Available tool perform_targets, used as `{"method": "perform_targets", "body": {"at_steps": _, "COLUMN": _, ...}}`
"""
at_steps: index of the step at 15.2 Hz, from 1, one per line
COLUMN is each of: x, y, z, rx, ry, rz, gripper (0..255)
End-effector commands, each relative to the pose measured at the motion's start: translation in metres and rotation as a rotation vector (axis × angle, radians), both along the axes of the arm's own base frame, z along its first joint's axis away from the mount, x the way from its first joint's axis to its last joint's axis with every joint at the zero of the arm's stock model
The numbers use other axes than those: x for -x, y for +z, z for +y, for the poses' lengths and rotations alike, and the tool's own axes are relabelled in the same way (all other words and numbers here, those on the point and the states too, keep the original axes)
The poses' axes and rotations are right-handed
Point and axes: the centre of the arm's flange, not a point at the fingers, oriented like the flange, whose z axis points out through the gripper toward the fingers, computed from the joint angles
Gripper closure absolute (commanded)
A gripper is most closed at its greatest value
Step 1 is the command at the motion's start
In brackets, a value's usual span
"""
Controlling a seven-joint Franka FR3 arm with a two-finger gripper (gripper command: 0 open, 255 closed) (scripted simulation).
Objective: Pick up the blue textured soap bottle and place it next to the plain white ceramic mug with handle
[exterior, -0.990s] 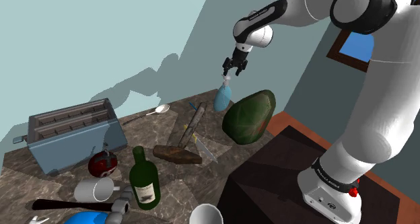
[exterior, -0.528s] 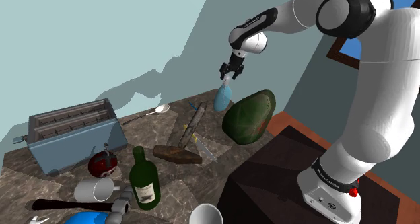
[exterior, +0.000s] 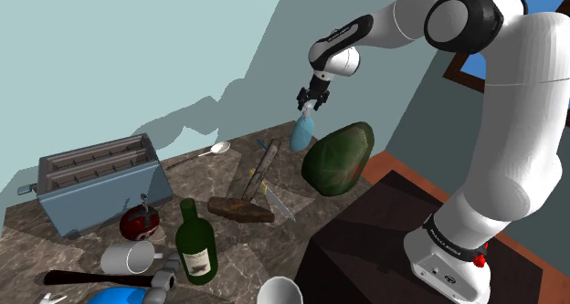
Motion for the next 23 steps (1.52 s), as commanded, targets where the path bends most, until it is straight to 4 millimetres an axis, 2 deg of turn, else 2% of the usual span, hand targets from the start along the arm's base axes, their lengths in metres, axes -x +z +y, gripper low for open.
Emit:
{"method": "perform_targets", "body": {"at_steps": 1, "x": 0.0, "y": 0.0, "z": 0.0, "rx": 0.0, "ry": 0.0, "rz": 0.0, "gripper": 0}}
{"method": "perform_targets", "body": {"at_steps": 2, "x": 0.0, "y": 0.0, "z": 0.0, "rx": 0.0, "ry": 0.0, "rz": 0.0, "gripper": 255}}
{"method": "perform_targets", "body": {"at_steps": 11, "x": 0.0, "y": 0.0, "z": 0.0, "rx": 0.0, "ry": 0.0, "rz": 0.0, "gripper": 255}}
{"method": "perform_targets", "body": {"at_steps": 23, "x": 0.0, "y": 0.063, "z": 0.0, "rx": 0.0, "ry": 0.0, "rz": 0.0, "gripper": 255}}
